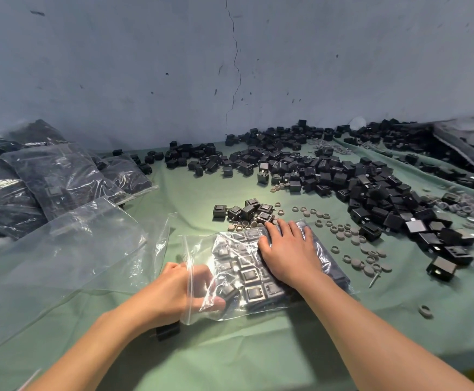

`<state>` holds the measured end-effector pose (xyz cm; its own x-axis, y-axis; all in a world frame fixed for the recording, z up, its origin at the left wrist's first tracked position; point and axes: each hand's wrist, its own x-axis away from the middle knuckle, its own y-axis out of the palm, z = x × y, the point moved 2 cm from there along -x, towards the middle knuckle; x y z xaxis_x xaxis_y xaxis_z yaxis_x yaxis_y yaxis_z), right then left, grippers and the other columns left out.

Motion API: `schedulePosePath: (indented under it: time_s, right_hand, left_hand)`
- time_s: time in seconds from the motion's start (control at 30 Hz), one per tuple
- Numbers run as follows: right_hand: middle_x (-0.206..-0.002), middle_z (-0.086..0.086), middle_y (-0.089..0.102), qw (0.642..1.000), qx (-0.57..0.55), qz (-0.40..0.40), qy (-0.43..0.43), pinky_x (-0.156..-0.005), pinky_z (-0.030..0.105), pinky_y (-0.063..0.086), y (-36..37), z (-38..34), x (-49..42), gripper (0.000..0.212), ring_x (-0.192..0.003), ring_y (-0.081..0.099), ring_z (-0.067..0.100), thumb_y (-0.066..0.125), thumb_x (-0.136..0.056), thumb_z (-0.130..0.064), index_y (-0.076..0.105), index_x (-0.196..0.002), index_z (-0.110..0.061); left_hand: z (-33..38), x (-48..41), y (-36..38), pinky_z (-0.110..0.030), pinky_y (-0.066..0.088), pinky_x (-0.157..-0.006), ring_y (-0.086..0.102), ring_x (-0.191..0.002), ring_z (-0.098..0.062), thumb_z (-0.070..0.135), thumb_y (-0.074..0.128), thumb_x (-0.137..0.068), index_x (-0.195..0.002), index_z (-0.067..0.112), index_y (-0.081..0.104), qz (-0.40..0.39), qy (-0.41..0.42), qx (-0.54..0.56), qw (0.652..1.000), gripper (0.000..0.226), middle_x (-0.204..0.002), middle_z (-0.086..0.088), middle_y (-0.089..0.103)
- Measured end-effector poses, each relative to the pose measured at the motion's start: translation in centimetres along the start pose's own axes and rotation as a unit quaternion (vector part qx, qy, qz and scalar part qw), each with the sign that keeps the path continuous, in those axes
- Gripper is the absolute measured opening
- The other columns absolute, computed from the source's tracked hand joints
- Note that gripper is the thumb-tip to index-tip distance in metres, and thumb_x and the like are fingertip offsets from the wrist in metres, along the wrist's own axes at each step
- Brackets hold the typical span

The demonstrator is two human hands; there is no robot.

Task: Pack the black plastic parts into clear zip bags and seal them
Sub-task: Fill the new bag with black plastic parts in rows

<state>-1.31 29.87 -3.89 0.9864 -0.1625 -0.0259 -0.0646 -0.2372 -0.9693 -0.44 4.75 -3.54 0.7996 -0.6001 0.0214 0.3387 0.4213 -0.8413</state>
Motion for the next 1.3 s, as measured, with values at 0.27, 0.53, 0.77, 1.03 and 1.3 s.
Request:
schedulePosePath:
  time_s: [0.27, 0.53, 0.77, 1.03, 1.3]
  right_hand:
    - [-0.168, 0.003, 0.014, 1.000, -0.002, 0.003, -0.001, -0.124, 0.052, -0.003, 0.0, 0.0, 0.0, 0.059, -0.154, 0.005, 0.023, 0.015, -0.103, -0.046, 0.018, -0.159, -0.028]
    - [-0.168, 0.004, 0.015, 1.000, 0.000, 0.005, -0.001, -0.124, 0.052, -0.002, 0.0, 0.0, 0.0, 0.059, -0.154, 0.007, 0.024, 0.015, -0.103, -0.046, 0.019, -0.159, -0.028]
    - [-0.168, 0.003, 0.014, 1.000, 0.003, 0.004, -0.002, -0.124, 0.052, -0.003, 0.0, 0.0, -0.1, 0.060, -0.154, 0.006, 0.023, 0.014, -0.103, -0.047, 0.018, -0.159, -0.028]
    - [-0.168, 0.004, 0.014, 1.000, 0.004, 0.003, -0.001, -0.124, 0.052, -0.002, 0.0, 0.1, 0.0, 0.060, -0.154, 0.007, 0.023, 0.013, -0.103, -0.046, 0.018, -0.159, -0.028]
    - [-0.167, 0.004, 0.017, 1.000, 0.004, 0.010, -0.003, -0.124, 0.052, 0.000, 0.0, 0.1, -0.1, 0.059, -0.154, 0.009, 0.023, 0.015, -0.103, -0.046, 0.021, -0.159, -0.027]
  left_hand:
    - [-1.1, -0.4, 0.2, -0.024, 0.033, -0.063, 0.041, -0.069, -0.007, 0.072, 0.058, -0.081, -0.076, 0.039, 0.052, 0.010, 0.011, 0.027, 1.000, 0.034, -0.066, 0.021, 0.052]
    - [0.3, 0.4, -1.1, -0.024, 0.037, -0.074, 0.050, -0.077, -0.003, 0.057, 0.060, -0.089, -0.076, 0.043, 0.057, 0.022, 0.009, -0.008, 1.000, 0.019, -0.075, 0.026, 0.058]
    - [-1.4, 4.4, -5.1, -0.017, 0.044, -0.065, 0.050, -0.066, -0.001, 0.049, 0.062, -0.090, -0.093, 0.040, 0.066, 0.013, -0.052, 0.026, 0.998, 0.010, -0.081, 0.010, 0.064]
    - [-1.2, 6.7, -4.0, -0.009, 0.041, -0.070, 0.050, -0.071, 0.006, 0.063, 0.064, -0.081, -0.108, 0.046, 0.056, -0.125, -0.101, -0.031, 0.986, 0.033, -0.091, 0.038, 0.051]
    - [0.1, 4.3, -4.9, -0.021, 0.044, -0.067, 0.050, -0.062, -0.003, 0.066, 0.044, -0.087, -0.102, 0.047, 0.060, 0.050, -0.075, 0.023, 0.996, 0.029, -0.078, 0.019, 0.063]
